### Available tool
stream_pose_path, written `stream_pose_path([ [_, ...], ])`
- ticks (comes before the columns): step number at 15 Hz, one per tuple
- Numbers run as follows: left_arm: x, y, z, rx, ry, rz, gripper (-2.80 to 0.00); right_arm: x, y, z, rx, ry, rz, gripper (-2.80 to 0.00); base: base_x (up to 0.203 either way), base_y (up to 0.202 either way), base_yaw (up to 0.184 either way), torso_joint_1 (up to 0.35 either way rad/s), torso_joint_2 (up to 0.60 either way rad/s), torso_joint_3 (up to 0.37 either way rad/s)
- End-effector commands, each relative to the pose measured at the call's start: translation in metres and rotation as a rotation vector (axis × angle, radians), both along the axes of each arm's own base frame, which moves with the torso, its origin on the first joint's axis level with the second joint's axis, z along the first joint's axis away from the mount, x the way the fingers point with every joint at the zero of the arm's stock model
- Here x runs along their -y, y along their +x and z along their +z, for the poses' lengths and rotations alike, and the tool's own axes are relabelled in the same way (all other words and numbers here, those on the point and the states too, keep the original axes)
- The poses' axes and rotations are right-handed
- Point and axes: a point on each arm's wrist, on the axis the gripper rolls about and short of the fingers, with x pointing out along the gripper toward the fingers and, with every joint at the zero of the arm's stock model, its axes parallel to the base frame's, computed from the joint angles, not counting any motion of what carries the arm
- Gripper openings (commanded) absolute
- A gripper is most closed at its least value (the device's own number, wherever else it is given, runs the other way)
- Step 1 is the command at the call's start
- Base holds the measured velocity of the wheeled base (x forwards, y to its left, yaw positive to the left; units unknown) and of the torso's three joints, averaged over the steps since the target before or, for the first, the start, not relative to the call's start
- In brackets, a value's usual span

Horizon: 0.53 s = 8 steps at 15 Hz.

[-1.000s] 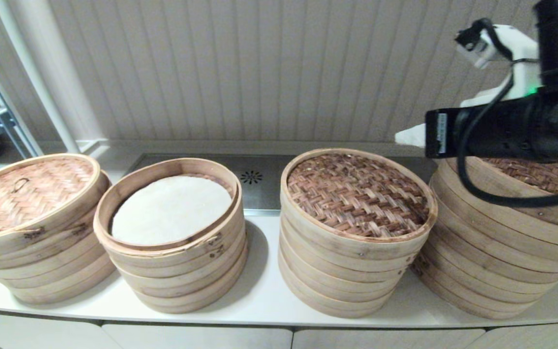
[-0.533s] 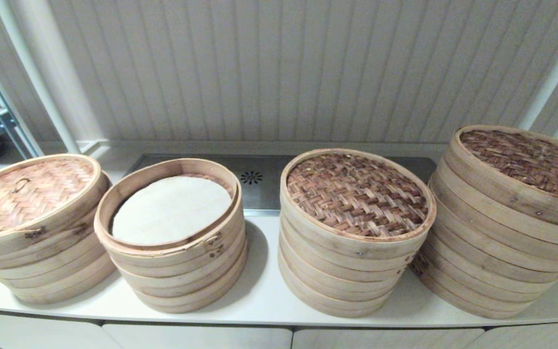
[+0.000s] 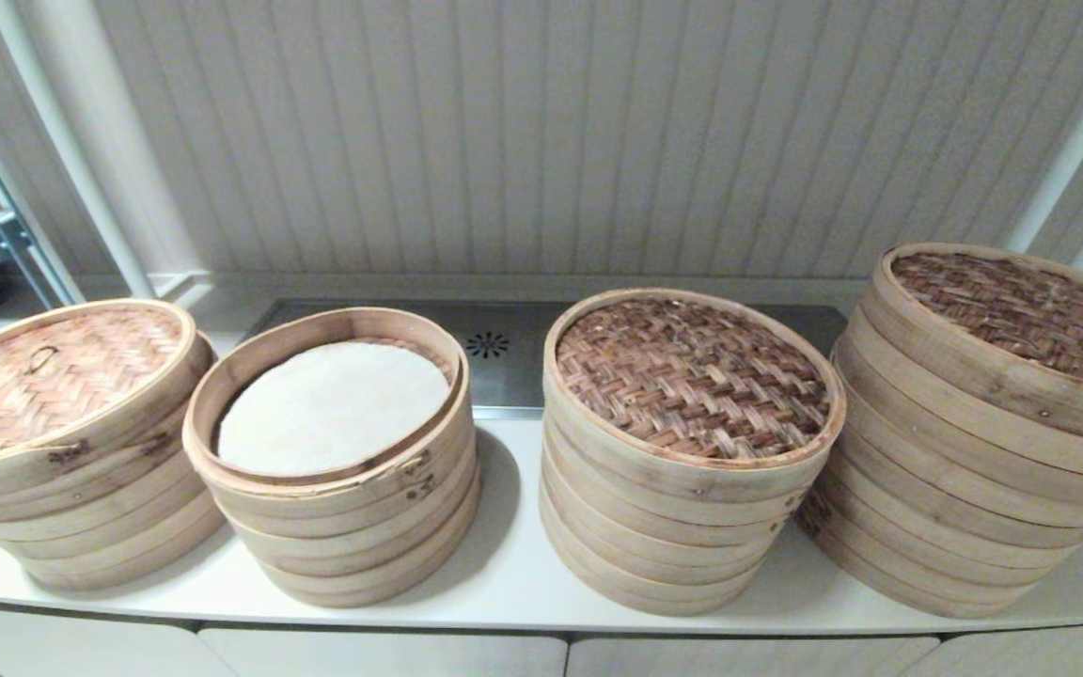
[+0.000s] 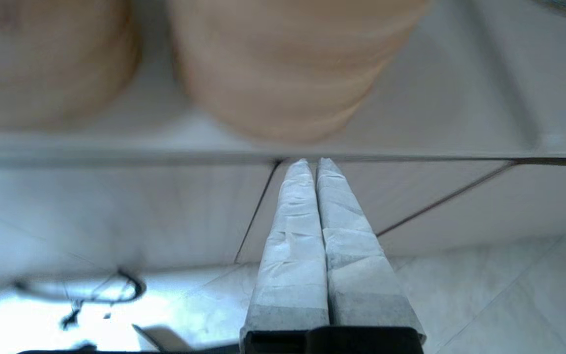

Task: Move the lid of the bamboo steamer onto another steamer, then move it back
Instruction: Pick up the steamer

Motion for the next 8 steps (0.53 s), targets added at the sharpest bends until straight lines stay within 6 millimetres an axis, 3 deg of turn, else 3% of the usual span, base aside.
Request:
stream_pose_path([
  [1,0.000,0.002,-0.008,-0.029,0.001,0.000,-2.80,-0.002,-0.010,-0.038,0.050,0.005,0.050,-2.80,0.000,0.000,0.000,0.000,0.00,0.000],
  [3,0.000,0.002,-0.008,-0.030,0.001,0.000,-2.80,-0.005,-0.003,-0.073,0.058,0.014,0.127,-2.80,0.000,0.000,0.000,0.000,0.00,0.000],
  [8,0.000,0.002,-0.008,-0.032,0.007,0.005,-2.80,-0.007,-0.011,-0.090,0.262,0.027,0.245,-2.80,0.000,0.000,0.000,0.000,0.00,0.000],
])
